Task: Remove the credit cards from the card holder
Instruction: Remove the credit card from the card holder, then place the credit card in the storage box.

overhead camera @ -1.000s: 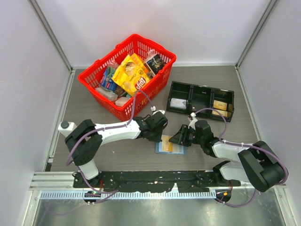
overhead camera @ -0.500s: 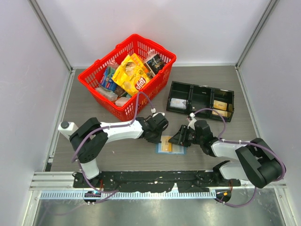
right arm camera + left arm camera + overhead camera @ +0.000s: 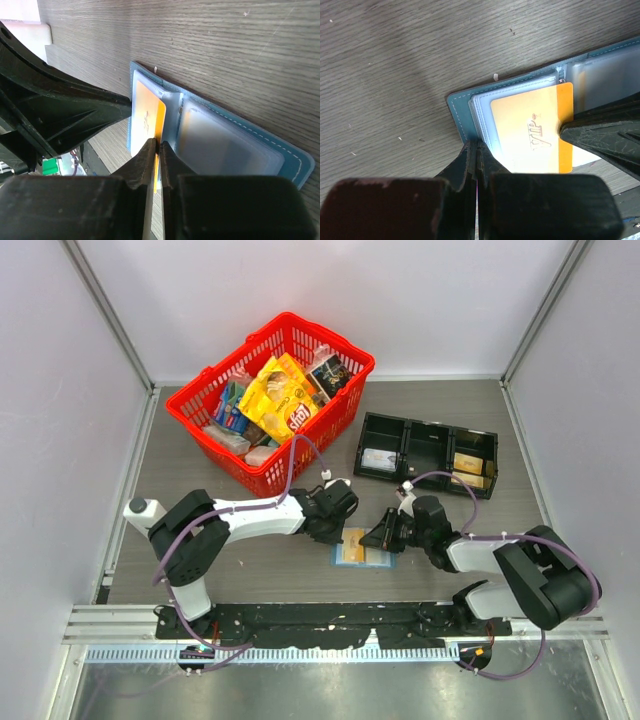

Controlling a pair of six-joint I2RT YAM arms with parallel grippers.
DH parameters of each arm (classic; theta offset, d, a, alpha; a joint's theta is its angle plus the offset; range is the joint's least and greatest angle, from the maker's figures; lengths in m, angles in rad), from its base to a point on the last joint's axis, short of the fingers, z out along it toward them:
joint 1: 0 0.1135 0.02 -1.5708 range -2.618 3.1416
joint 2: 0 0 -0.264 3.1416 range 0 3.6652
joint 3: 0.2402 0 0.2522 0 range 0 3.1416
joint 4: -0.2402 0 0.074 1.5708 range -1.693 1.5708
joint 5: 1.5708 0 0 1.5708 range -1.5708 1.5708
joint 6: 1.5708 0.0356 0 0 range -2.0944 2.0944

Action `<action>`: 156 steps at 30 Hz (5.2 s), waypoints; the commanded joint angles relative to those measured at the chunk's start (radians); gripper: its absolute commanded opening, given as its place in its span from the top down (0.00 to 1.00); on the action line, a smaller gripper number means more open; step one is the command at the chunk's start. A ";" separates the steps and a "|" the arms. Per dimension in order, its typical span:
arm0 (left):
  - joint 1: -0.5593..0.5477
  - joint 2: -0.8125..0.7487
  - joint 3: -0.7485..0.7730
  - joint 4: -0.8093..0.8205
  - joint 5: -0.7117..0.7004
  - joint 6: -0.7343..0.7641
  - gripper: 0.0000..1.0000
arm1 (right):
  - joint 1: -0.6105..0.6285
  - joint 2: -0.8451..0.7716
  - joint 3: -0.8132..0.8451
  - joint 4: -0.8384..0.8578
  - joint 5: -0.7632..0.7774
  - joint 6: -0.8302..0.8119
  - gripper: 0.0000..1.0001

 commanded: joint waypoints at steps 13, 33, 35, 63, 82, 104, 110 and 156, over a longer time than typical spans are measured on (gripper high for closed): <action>-0.002 -0.093 -0.014 0.022 -0.020 -0.013 0.84 | -0.042 -0.022 -0.016 0.041 -0.036 -0.004 0.99; -0.002 0.039 0.057 0.017 0.063 0.022 0.91 | -0.041 0.002 -0.015 0.052 -0.042 -0.007 0.99; 0.000 0.054 0.055 0.006 0.057 0.023 0.94 | -0.042 0.000 -0.013 0.047 -0.042 -0.007 0.99; 0.003 0.082 0.042 -0.018 0.036 0.020 1.00 | -0.120 -0.061 -0.030 -0.034 -0.075 -0.025 0.99; 0.012 -0.073 0.080 -0.011 0.026 0.031 0.89 | -0.263 -0.543 0.140 -0.643 0.068 -0.102 0.99; 0.261 -0.645 0.324 -0.313 -0.250 0.318 0.00 | -0.318 -0.792 0.261 -0.576 0.821 0.130 0.99; 0.261 -0.871 0.100 -0.112 -0.488 0.382 0.00 | -0.329 -0.709 0.229 -0.424 1.050 0.156 0.99; 0.279 -1.055 -0.123 0.066 -0.655 0.458 0.00 | -0.418 0.014 0.295 -0.126 1.223 0.510 0.46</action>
